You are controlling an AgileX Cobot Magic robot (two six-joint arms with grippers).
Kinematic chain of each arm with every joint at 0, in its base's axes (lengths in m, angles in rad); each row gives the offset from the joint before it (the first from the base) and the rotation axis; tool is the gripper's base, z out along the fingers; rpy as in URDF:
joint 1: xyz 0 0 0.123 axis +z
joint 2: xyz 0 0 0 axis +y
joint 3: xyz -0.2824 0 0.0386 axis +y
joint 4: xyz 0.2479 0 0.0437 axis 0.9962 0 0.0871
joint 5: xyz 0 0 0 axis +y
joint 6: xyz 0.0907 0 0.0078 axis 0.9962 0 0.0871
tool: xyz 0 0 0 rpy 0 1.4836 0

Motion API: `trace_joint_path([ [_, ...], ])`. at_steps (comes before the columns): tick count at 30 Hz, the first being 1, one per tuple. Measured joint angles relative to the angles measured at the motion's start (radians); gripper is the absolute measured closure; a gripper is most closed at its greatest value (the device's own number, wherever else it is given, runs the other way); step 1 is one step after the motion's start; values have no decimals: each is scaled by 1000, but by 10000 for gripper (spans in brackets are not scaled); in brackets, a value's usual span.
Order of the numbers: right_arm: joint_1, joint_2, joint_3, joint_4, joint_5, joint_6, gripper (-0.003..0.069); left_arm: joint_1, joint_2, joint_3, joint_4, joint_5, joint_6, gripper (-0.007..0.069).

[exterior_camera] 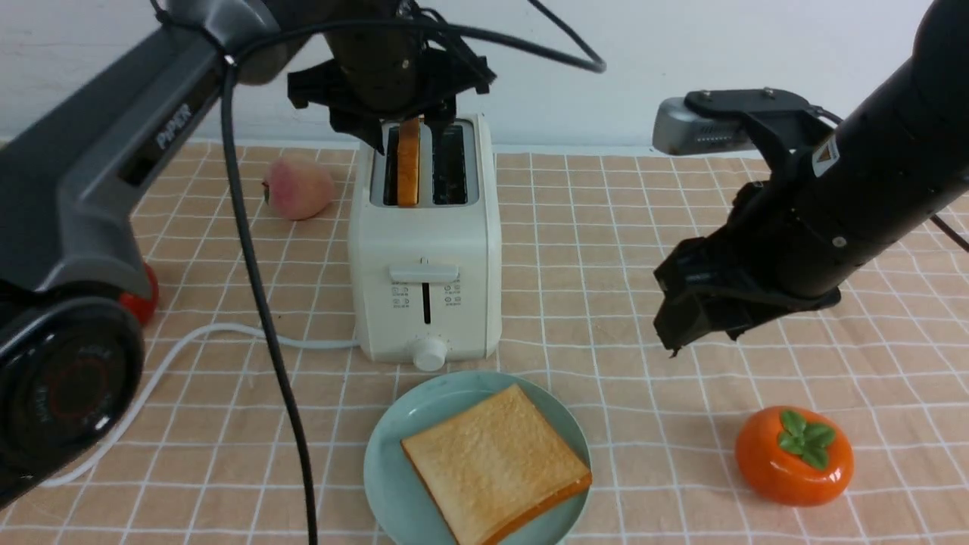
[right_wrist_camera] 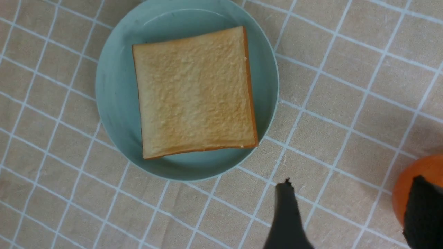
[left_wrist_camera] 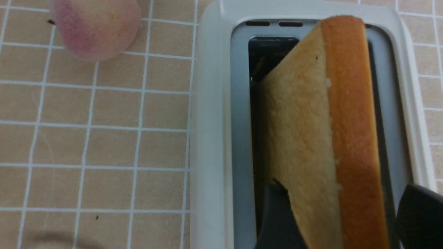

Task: Take toasted bread from bread machine on light coffee tablecloth place on plate.
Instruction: 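Reach for a toast slice standing in the toaster with the left gripper, then place the slice of bread on the plate with the left gripper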

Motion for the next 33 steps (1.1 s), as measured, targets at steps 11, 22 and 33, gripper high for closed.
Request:
trace_joint_path([
  [11, 0, 0, 0, 2, 29, -3, 218, 33, -57, 0, 33, 41, 15, 532],
  [22, 0, 0, 0, -1, 25, -3, 218, 33, -590, 86, -70, 94, 139, 524],
  [33, 0, 0, 0, -1, 18, -3, 218, 33, -1047, 1044, -738, -210, 635, 524],
])
